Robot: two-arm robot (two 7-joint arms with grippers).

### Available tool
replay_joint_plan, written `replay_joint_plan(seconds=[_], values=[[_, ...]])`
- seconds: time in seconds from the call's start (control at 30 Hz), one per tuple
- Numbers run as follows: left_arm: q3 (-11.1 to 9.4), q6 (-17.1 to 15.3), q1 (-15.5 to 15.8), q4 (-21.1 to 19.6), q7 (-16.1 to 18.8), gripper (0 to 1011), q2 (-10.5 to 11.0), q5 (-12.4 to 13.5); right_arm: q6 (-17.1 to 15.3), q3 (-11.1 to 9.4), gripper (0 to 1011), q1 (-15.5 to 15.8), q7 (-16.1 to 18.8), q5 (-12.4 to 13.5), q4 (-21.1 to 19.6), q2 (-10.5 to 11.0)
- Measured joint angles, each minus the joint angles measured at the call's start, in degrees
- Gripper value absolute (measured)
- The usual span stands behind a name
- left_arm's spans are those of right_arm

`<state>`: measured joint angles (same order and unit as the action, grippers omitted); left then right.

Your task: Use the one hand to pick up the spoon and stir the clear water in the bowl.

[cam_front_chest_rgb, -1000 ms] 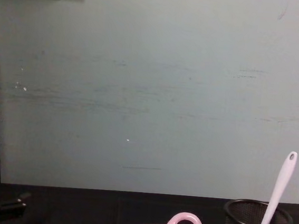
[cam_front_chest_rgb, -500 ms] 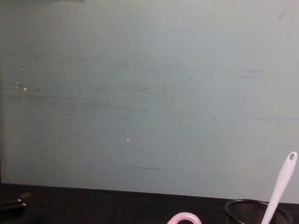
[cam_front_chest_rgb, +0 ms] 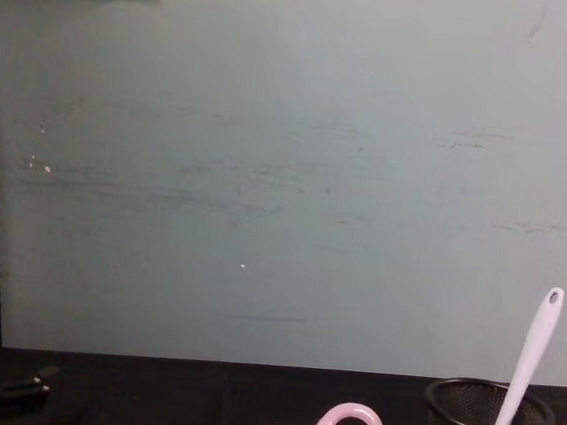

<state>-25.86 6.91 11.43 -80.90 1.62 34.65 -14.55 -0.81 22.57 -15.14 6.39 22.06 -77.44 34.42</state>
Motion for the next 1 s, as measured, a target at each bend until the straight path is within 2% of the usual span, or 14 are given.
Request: replay_joint_plan(seconds=[1.0], values=[[0.00,0.00,0.00,0.00,0.00,1005,0.00,0.00,0.06,0.01,1002,0.04,-0.25,-0.03,-0.09,0.11]])
